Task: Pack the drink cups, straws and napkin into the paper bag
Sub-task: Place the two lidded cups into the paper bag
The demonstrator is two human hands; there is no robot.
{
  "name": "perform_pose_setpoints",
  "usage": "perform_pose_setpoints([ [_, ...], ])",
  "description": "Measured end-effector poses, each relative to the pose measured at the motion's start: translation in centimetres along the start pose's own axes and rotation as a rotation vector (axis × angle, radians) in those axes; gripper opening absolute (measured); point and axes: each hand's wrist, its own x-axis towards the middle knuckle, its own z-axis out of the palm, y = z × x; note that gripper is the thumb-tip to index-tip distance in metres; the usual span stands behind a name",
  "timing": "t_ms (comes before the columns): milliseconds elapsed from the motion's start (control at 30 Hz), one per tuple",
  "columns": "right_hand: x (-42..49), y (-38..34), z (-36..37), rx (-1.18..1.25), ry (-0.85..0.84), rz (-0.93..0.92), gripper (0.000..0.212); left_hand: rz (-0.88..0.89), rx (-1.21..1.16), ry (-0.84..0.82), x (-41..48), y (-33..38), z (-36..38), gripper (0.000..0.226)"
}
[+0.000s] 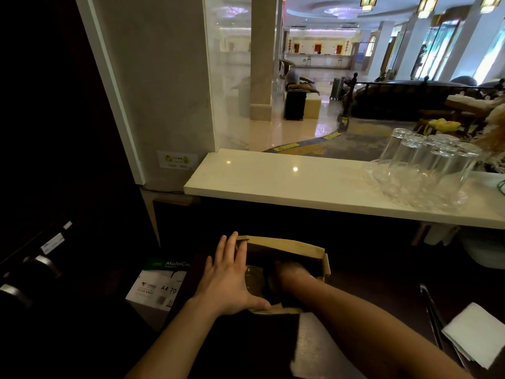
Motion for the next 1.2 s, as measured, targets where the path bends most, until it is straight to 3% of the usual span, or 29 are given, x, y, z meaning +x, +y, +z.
perform_pose_setpoints([
  [200,0.2,0.9,1.3,0.229,0.064,0.025,0.018,0.011,0.004,0.000,-0.2,0.3,-0.2,0.141],
  [333,0.4,1.1,1.5,0.254,0.021,0.041,0.036,0.010,0.009,-0.008,0.0,0.4,0.0,0.141],
  [467,0.3,1.2,1.6,0.202,-0.008,0.048,0.080,0.006,0.008,-0.009,0.1,0.4,0.2,0.141],
  [567,0.6,1.1,1.7,0.195,0.010,0.036,0.087,0.004,0.005,-0.005,0.2,0.4,0.2,0.141],
  [800,-0.5,1.0,0.7,0.098,0.054,-0.028,0.039,0.008,-0.002,0.010,0.2,0.0,0.3,0.141],
  [933,-3.2,0.2,-1.2,-0.010,0.166,-0.136,0.033,-0.002,-0.014,0.014,0.2,0.1,0.3,0.141],
  [1200,-9.6,1.4,-4.6,0.215,0.446,-0.332,0.026,-0.036,-0.045,0.037,0.5,-0.1,0.3,0.143],
])
